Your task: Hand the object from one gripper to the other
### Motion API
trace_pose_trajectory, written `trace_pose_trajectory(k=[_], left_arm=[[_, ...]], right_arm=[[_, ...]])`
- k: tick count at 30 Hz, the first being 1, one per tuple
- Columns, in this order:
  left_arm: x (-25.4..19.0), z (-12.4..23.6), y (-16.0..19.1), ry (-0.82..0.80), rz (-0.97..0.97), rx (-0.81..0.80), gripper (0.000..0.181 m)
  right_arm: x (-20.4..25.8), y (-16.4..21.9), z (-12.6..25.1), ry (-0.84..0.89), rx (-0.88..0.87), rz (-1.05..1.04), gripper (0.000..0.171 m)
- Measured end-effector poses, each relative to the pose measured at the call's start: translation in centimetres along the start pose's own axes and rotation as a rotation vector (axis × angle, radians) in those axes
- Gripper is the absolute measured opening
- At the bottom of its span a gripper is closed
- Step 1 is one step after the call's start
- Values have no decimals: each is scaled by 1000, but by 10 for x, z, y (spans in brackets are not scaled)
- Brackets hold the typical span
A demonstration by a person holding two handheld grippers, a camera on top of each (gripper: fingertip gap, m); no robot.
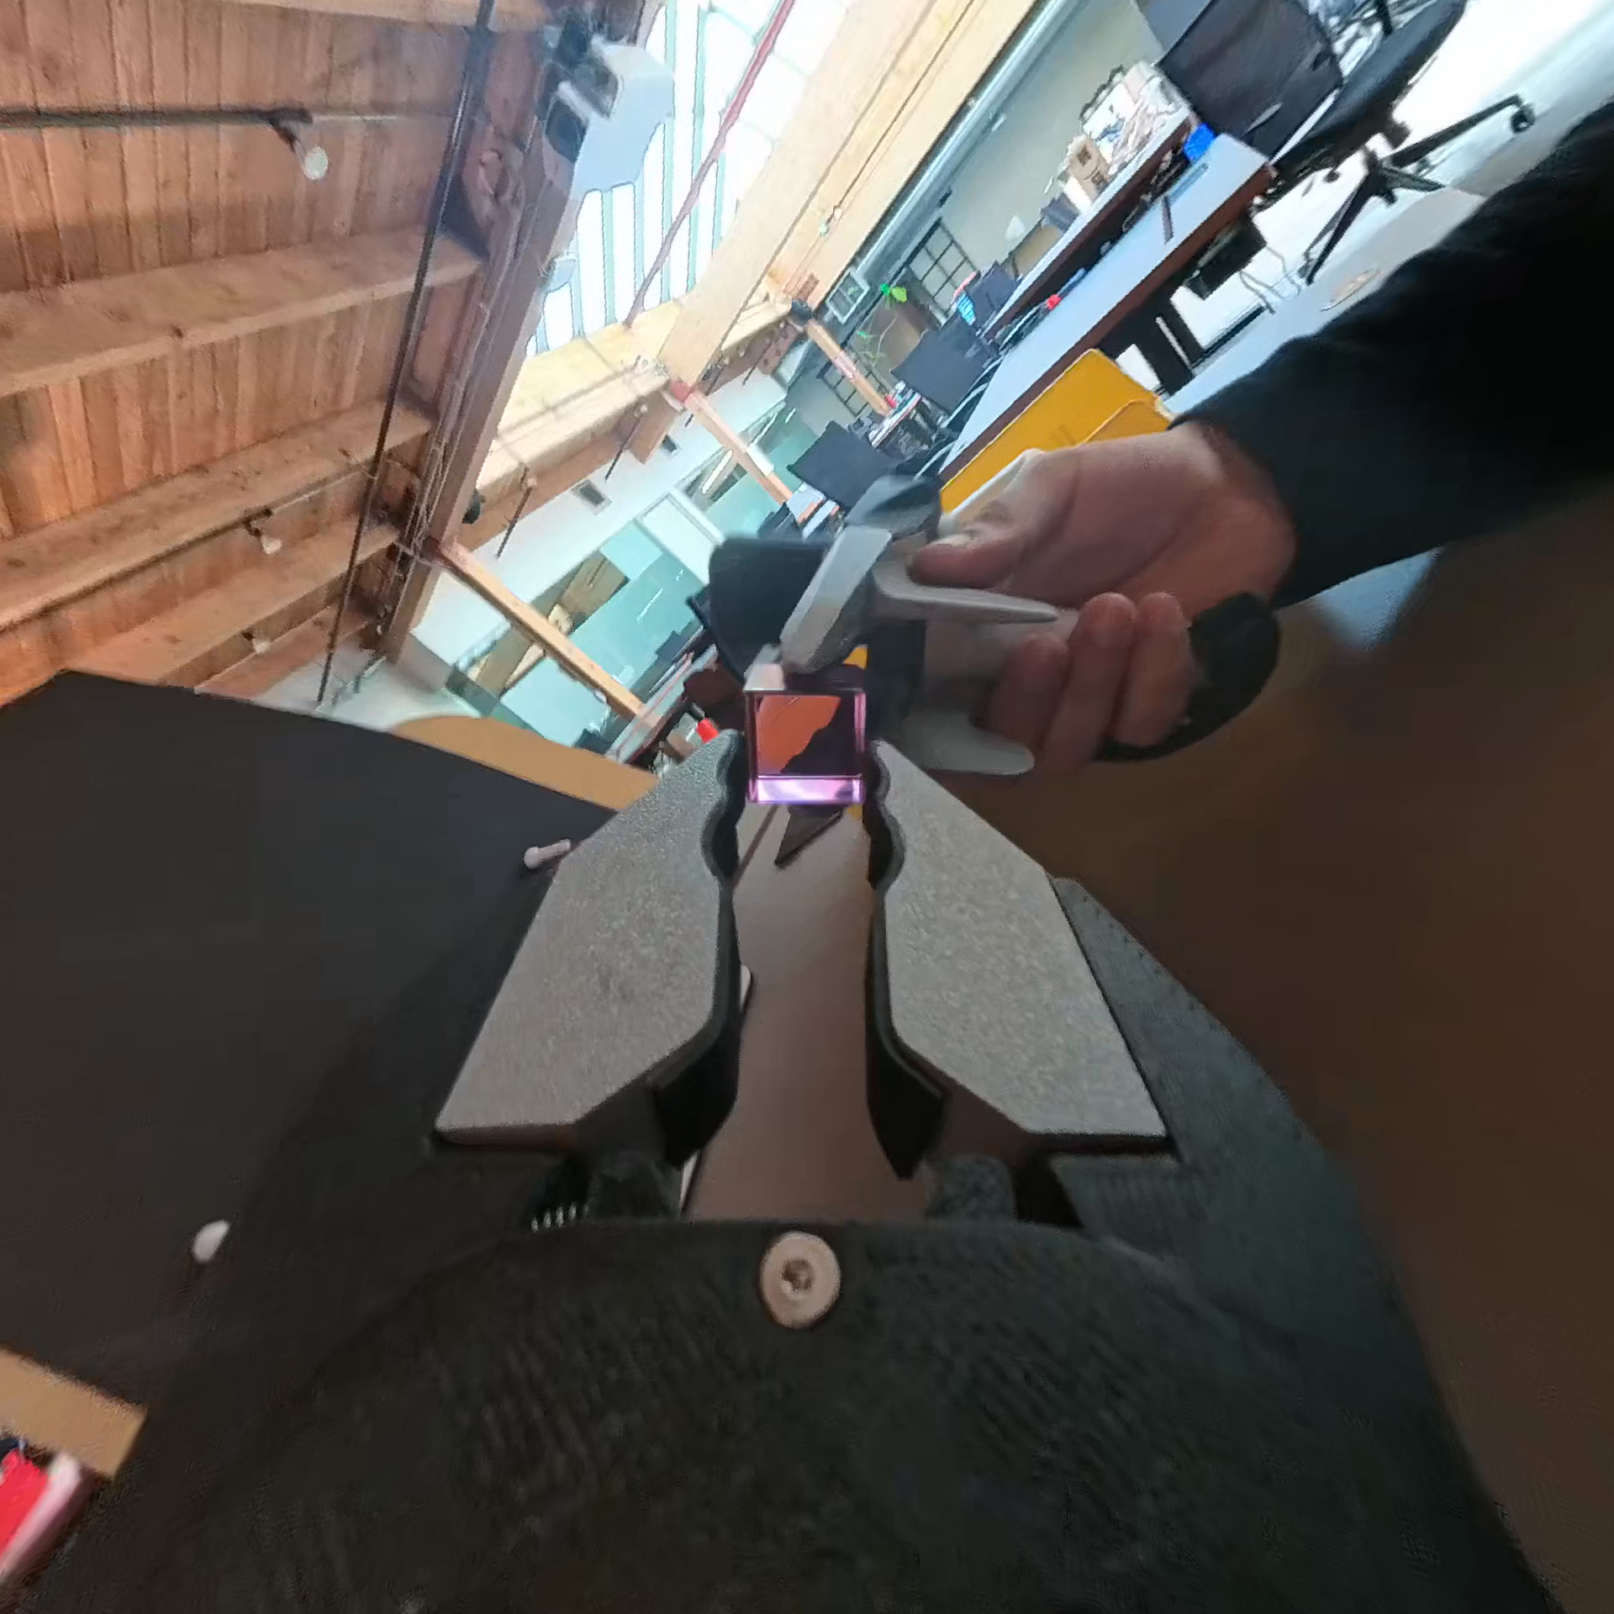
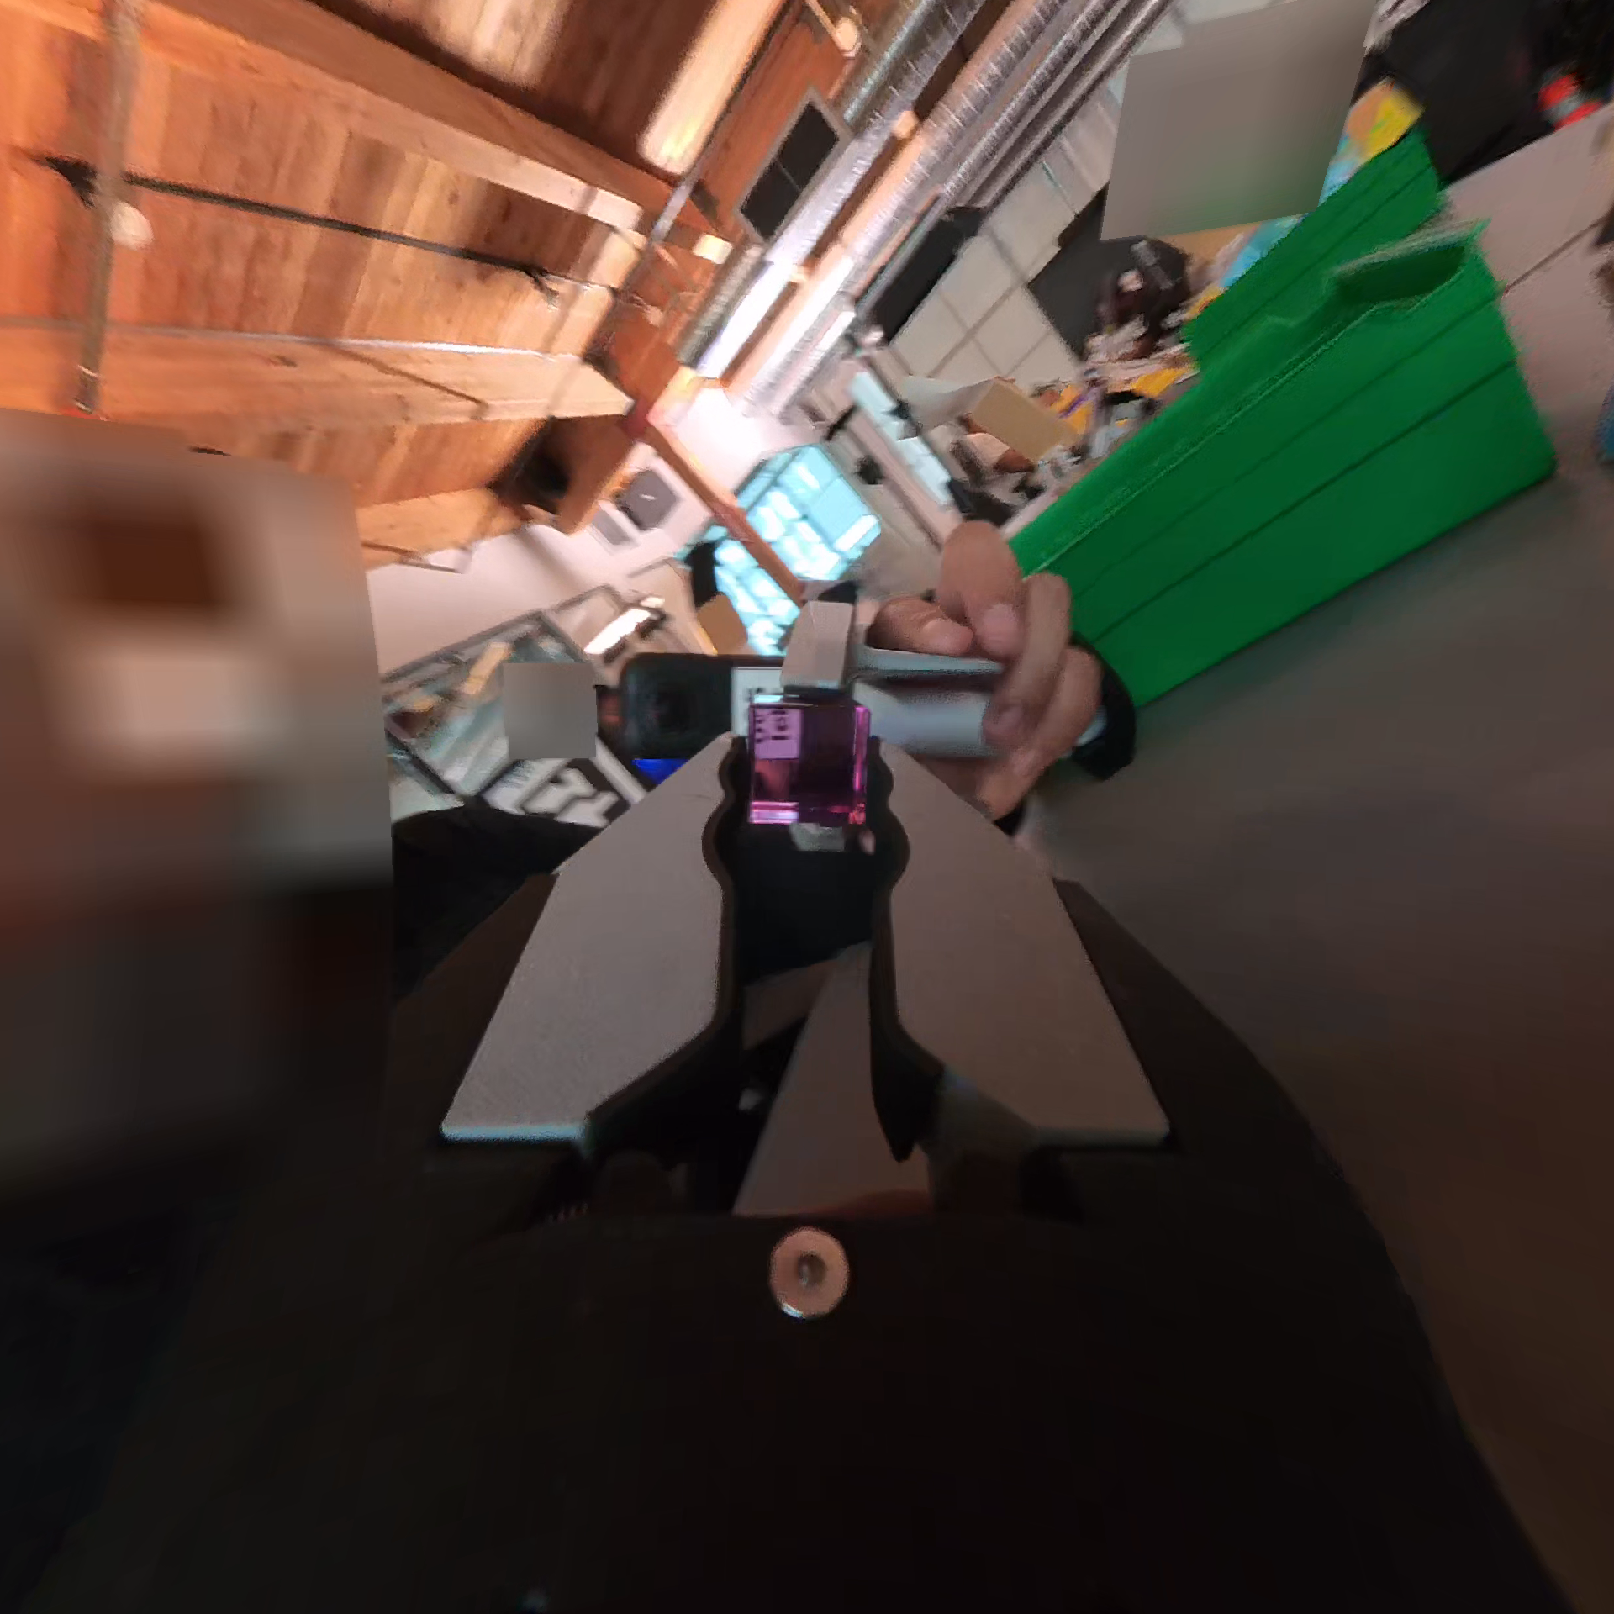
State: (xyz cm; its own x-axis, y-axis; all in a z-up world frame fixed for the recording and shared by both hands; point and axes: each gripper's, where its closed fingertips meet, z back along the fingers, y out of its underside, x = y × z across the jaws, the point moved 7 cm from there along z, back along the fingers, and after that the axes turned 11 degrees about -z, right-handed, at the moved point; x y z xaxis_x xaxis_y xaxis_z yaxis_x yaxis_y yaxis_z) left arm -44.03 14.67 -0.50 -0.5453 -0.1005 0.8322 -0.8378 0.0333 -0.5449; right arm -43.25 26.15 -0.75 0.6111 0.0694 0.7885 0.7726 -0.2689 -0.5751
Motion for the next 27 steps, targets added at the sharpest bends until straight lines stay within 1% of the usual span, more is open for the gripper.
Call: trace_pose_trajectory(k=[2, 3, 4, 5, 6, 7, 8, 9, 10, 11, 13, 15, 16, 17, 18, 19, 20, 21, 22, 23, 25, 27], left_arm=[[2, -2, 0, -23, 65, 40, 25], [3, -2, 0, -27, 104, 43, 33], [4, -2, 0, -17, 156, 40, 43], [3, -3, 2, 12, 216, 45, 47], [1, -4, 6, 54, 269, 64, 46], [-2, -6, 13, 71, 305, 105, 42], [-4, -9, 21, 78, 332, 163, 39], [-9, -12, 29, 103, 359, 217, 40], [-14, -14, 36, 124, 388, 257, 41], [-16, -17, 40, 123, 413, 287, 40], [-13, -20, 43, 90, 452, 296, 36], [-6, -22, 42, 40, 483, 282, 30], [-3, -21, 43, 18, 489, 279, 29], [-2, -20, 43, 6, 492, 278, 28], [-3, -19, 43, 5, 490, 279, 27], [-4, -17, 44, 7, 487, 284, 27], [-5, -16, 45, 10, 485, 293, 26], [-7, -16, 47, 20, 486, 302, 26], [-9, -16, 48, 31, 492, 310, 26], [-9, -16, 50, 35, 498, 319, 26], [-10, -17, 53, 44, 508, 333, 25], [-10, -17, 58, 48, 515, 361, 25]], right_arm=[[10, -5, 3, 174, -30, 145, 23], [21, -9, 7, 296, -64, 236, 23], [38, -14, 15, 421, -98, 341, 24], [60, -18, 27, 561, -124, 456, 24], [83, -24, 46, 746, -150, 576, 24], [107, -31, 74, 986, -187, 698, 24], [130, -38, 109, 1262, -229, 799, 24], [151, -42, 149, 1530, -265, 841, 23], [166, -42, 188, 1733, -284, 805, 24], [171, -39, 222, 1843, -270, 697, 24], [155, -26, 271, 1890, -157, 409, 23], [127, -14, 304, 1941, -46, 252, 24], [114, -9, 313, 1948, 5, 207, 28], [104, -7, 316, 1947, 46, 181, 40], [102, -9, 317, 1979, 65, 186, 49], [106, -16, 312, 2026, 60, 235, 51], [115, -28, 301, 2052, 32, 322, 50], [125, -40, 282, 2035, 0, 413, 47], [132, -52, 259, 1981, -25, 485, 42], [137, -61, 234, 1908, -35, 534, 40], [134, -73, 184, 1762, -20, 571, 50], [116, -74, 138, 1610, 14, 551, 60]])
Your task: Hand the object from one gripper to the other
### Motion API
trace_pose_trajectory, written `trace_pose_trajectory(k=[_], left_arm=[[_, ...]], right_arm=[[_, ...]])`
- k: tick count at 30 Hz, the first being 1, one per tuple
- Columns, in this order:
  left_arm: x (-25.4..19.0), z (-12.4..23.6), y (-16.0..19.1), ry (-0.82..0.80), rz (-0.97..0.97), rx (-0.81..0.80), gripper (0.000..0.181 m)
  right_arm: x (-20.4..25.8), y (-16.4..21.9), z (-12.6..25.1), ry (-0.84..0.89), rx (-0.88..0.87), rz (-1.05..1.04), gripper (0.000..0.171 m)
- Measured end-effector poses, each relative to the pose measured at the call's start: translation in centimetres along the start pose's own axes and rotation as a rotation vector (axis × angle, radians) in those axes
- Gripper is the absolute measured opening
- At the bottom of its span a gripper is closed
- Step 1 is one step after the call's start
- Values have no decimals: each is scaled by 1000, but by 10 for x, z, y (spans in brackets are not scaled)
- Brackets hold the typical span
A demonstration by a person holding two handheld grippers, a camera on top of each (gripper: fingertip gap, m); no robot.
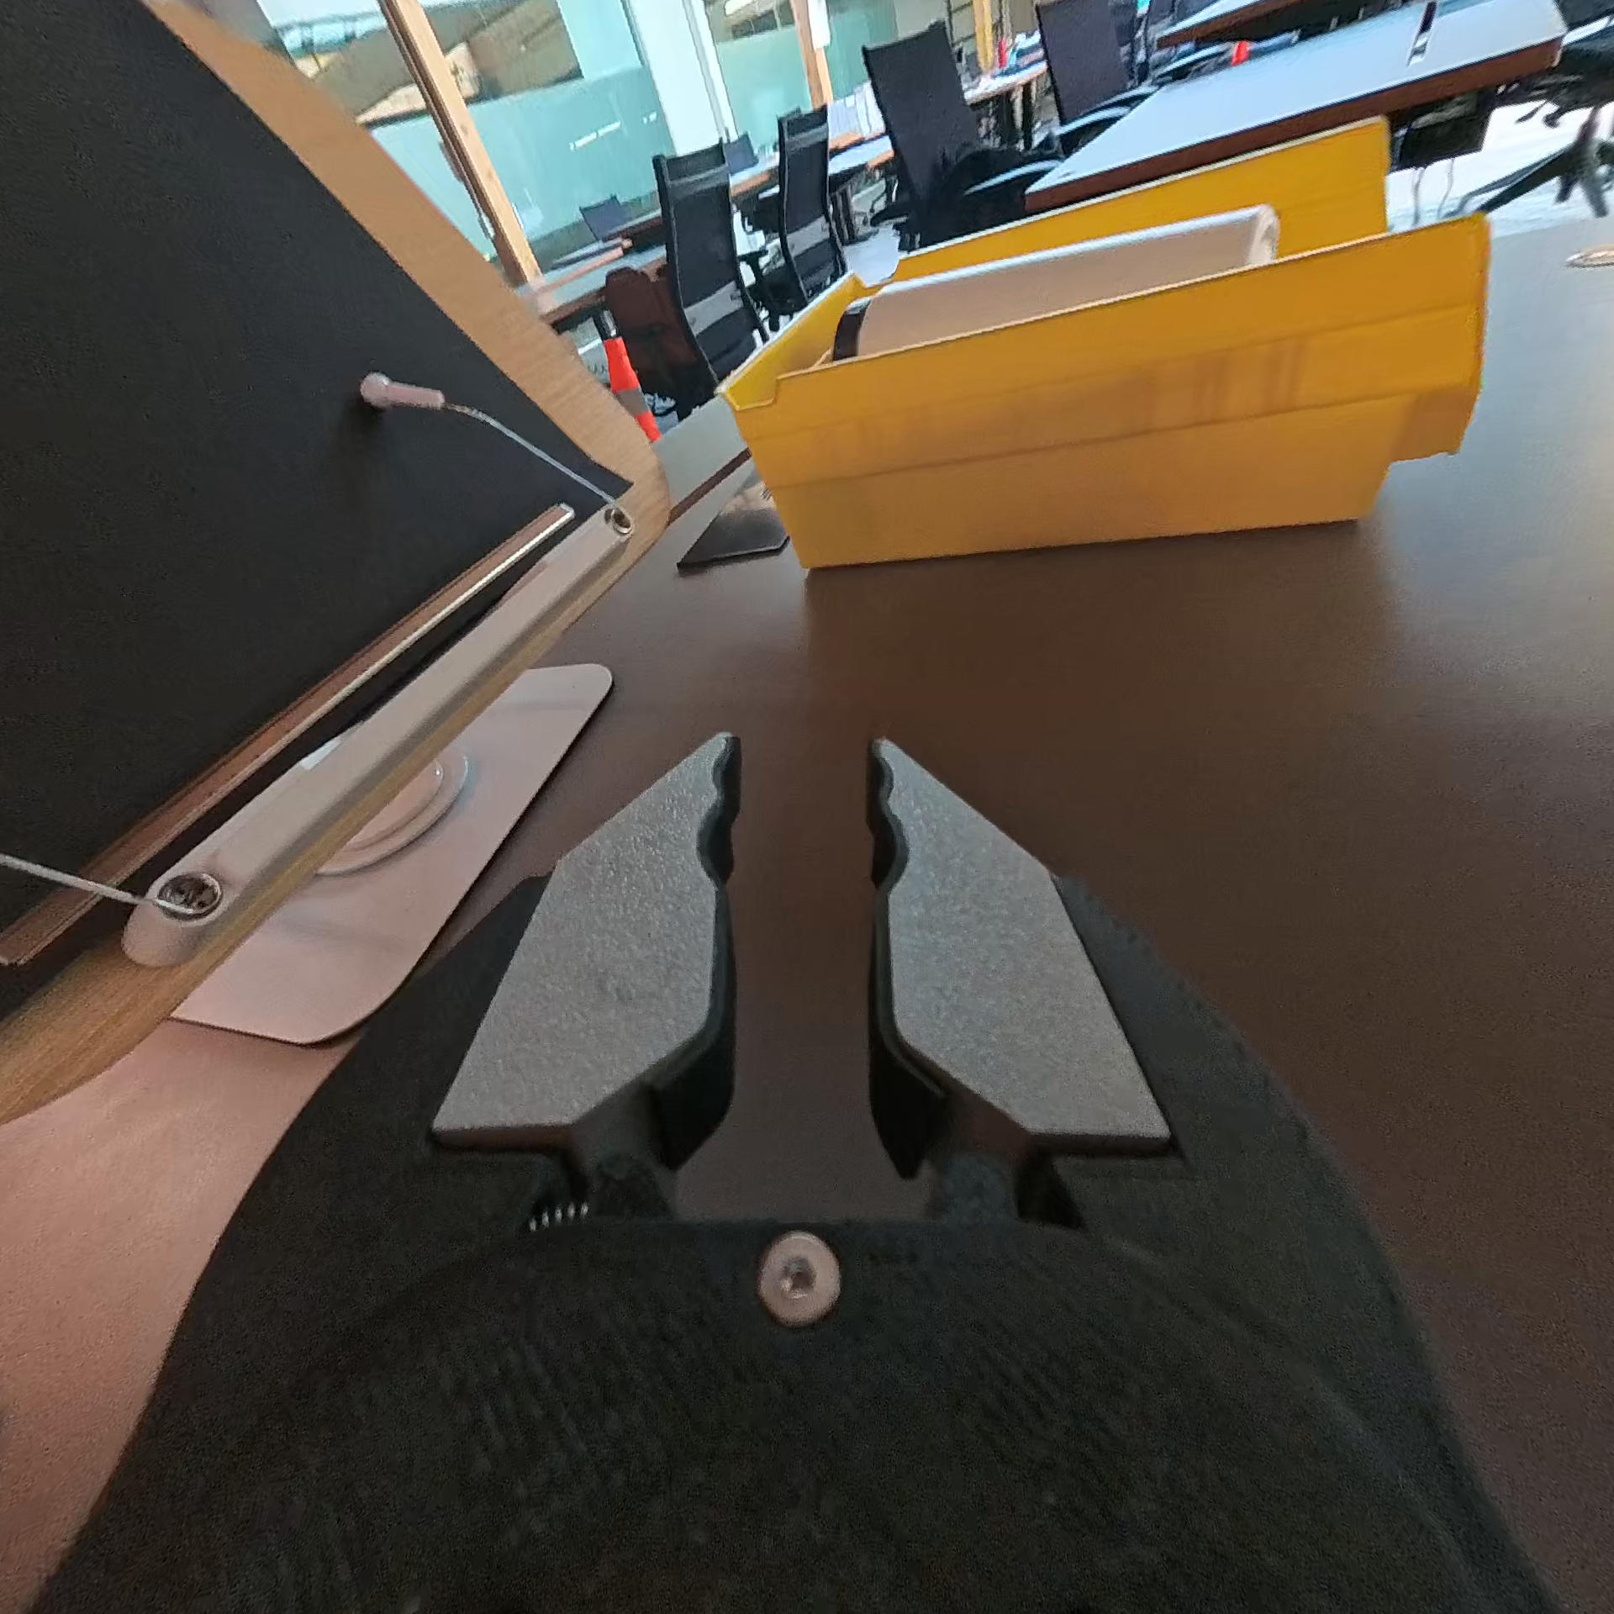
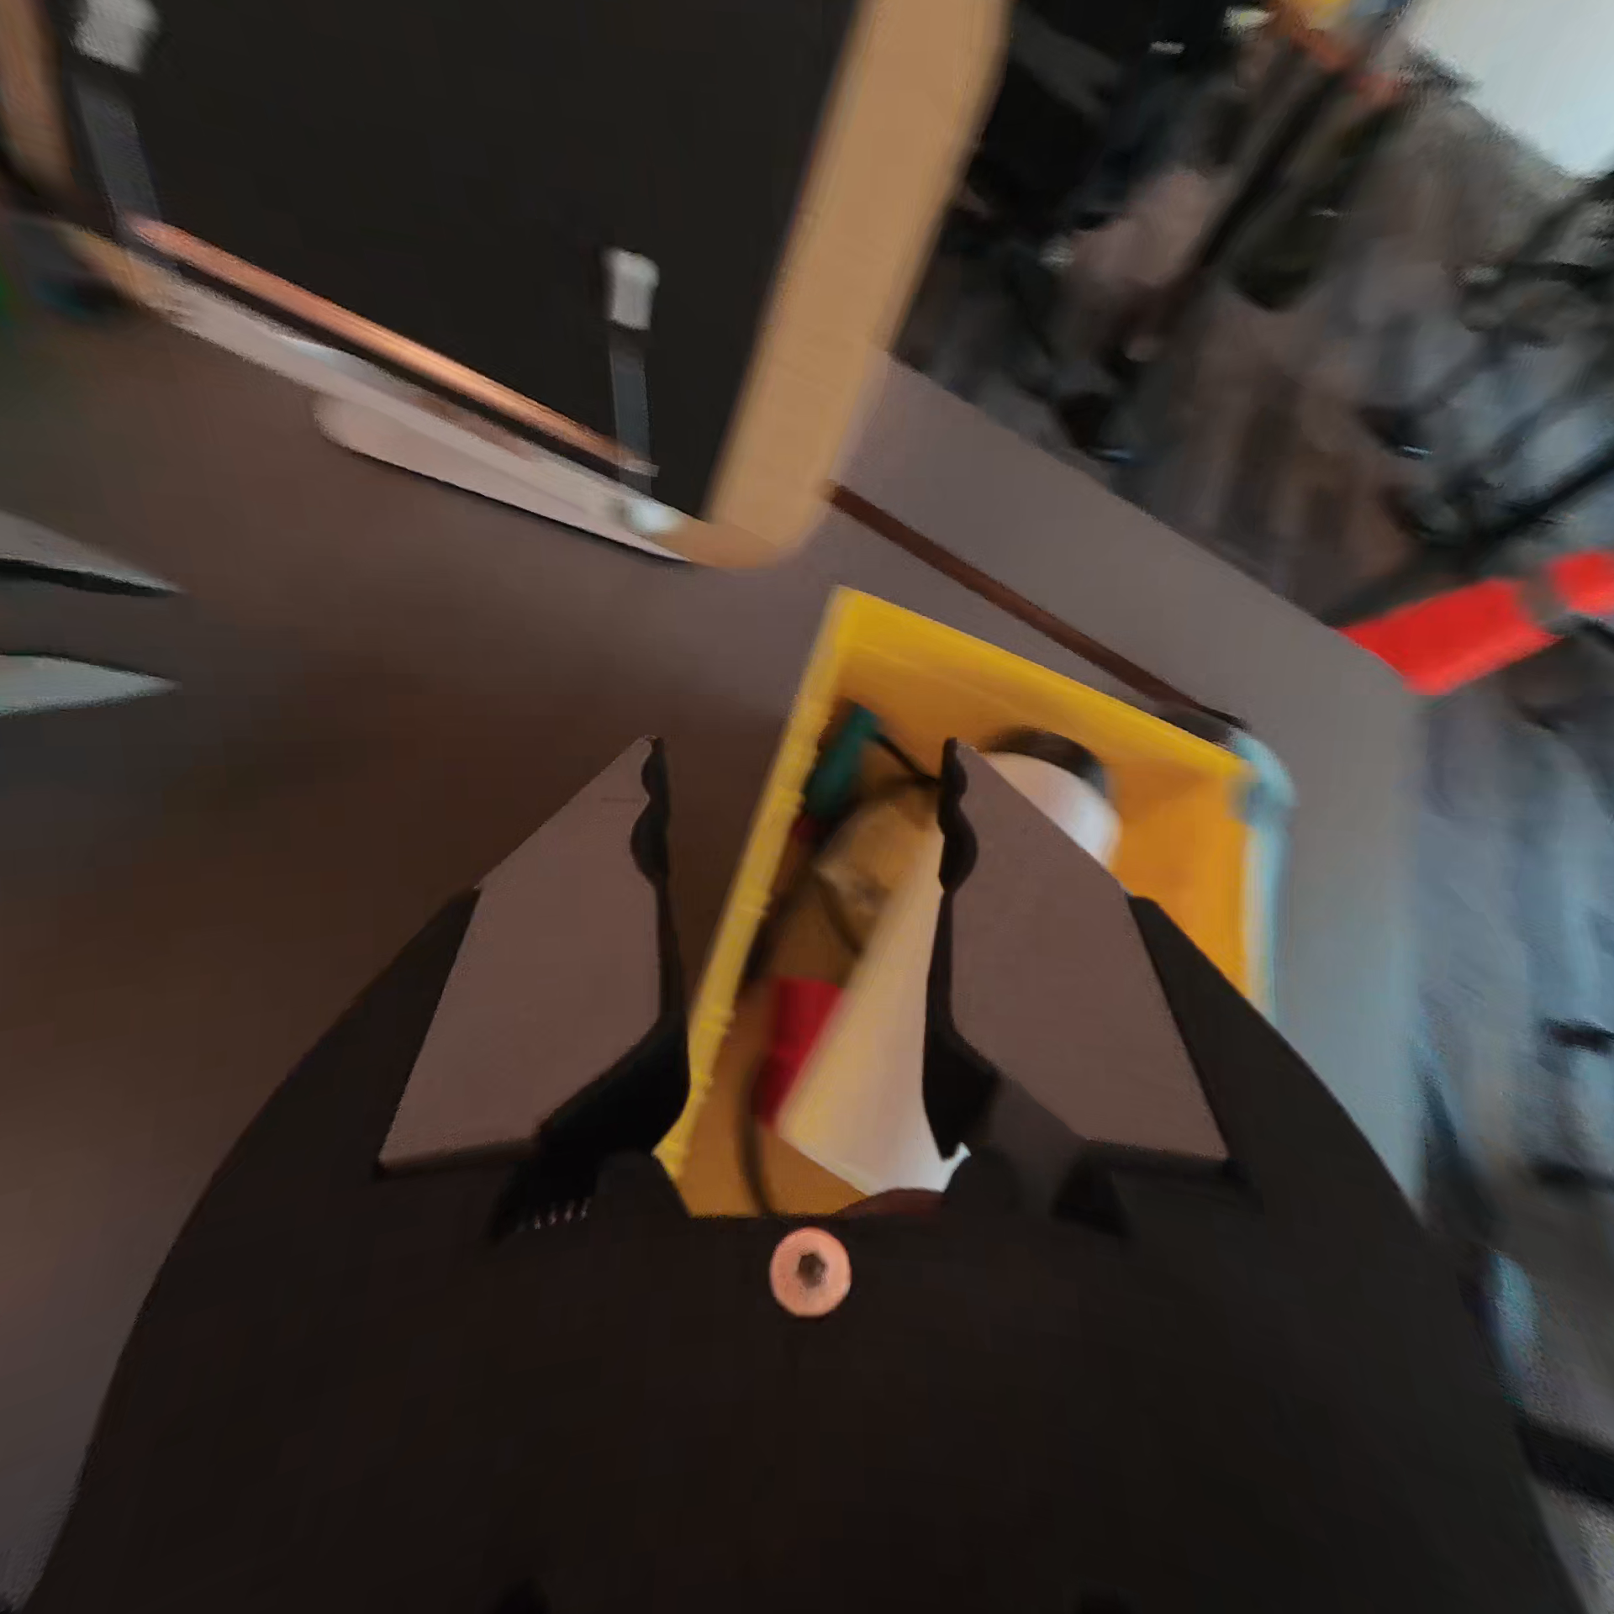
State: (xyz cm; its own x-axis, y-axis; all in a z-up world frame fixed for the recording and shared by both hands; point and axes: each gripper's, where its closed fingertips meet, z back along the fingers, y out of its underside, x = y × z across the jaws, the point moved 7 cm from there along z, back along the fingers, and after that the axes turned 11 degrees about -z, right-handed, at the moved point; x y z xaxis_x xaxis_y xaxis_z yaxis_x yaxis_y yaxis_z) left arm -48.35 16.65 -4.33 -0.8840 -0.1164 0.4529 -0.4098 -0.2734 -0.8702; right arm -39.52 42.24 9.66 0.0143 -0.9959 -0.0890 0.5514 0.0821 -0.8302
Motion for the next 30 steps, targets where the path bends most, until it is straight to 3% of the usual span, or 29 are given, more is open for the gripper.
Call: trace_pose_trajectory(k=[3, 6, 8, 12, 19, 23, 26, 30], left_arm=[[3, 2, 4, -2, 24, 26, 26], [3, 2, 5, 66, 97, 54, 36], [3, 1, 4, 84, 136, 60, 51], [-4, -4, 7, 112, 104, 96, 53], [-18, -9, 7, 157, 29, 160, 53], [-20, -4, 1, 199, 115, 159, 48], [-18, 26, -24, 144, 194, 102, 46], [-3, 102, -70, 76, 255, -13, 29]], right_arm=[[66, 3, -34, -219, 5, 16, 62], [111, 17, -75, -293, 11, 45, 62], [127, 26, -104, -301, -15, 51, 62], [133, 45, -148, -316, -88, 3, 69], [130, 57, -141, -459, -206, -15, 60], [131, 65, -152, -443, -188, 22, 59], [135, 69, -156, -426, -177, 53, 57], [139, 70, -155, -440, -163, 65, 58]])
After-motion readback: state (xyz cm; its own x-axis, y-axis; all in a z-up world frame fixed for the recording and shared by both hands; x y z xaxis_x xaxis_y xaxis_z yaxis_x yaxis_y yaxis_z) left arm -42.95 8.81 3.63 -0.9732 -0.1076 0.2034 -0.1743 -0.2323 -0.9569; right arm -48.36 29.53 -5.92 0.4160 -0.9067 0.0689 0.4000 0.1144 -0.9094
